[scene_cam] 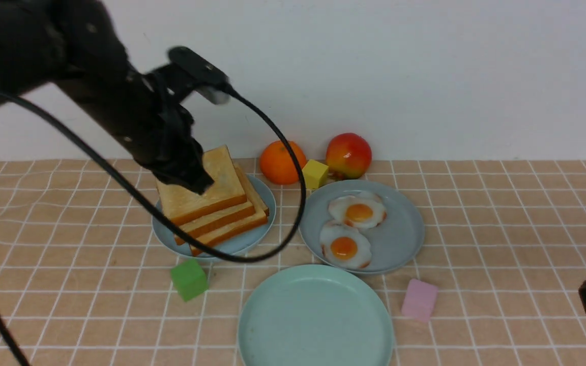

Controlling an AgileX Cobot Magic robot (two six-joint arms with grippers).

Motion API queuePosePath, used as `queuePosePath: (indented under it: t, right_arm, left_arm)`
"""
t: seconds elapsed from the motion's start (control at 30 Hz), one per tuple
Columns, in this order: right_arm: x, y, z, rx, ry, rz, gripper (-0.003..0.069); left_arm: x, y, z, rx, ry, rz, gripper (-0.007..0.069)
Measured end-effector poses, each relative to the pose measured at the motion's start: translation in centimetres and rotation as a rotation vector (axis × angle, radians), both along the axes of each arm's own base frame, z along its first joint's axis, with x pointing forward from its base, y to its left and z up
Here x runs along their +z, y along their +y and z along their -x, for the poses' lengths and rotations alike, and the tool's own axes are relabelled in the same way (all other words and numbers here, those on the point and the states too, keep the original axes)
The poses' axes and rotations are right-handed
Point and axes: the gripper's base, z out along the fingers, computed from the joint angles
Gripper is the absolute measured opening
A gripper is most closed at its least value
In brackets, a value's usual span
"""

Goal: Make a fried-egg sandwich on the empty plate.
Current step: Use the left arm to grab a slice of bread

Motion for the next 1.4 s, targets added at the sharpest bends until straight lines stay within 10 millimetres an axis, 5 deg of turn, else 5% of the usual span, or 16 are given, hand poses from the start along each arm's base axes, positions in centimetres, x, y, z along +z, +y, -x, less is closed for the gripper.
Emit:
queuePosePath:
  t: [0.3, 0.73, 1.0, 1.07, 1.17, 1.4]
  right_arm:
    - [-0.1, -0.1, 0.0, -0.002, -0.003, 0.022, 0.0004]
    - [0.0, -0.1, -0.1, -0.008, -0.015, 0.017, 0.0011]
    - [0.0, -0.1, -0.1, -0.008, -0.014, 0.018, 0.0014]
    - [0.0, -0.1, -0.1, -0.008, -0.014, 0.018, 0.0014]
    - [0.0, -0.1, -0.1, -0.008, -0.014, 0.019, 0.0016]
    - [0.0, -0.2, -0.1, -0.004, -0.02, 0.028, 0.0021]
  left_arm:
    - [-5.0, 0.1, -3.3, -0.021, -0.057, -0.127, 0.0412]
    - [-8.4, -0.4, -5.4, -0.032, -0.12, -0.143, 0.0458]
    - [-8.8, -0.6, -5.8, -0.05, -0.139, -0.166, 0.0294]
    - [-8.9, -0.9, -5.6, -0.062, -0.123, -0.176, 0.0146]
    - [-8.7, -1.2, -5.3, -0.08, -0.118, -0.193, 0.0022]
    - [-4.3, -1.9, -3.2, -0.043, -0.149, -0.182, -0.0006]
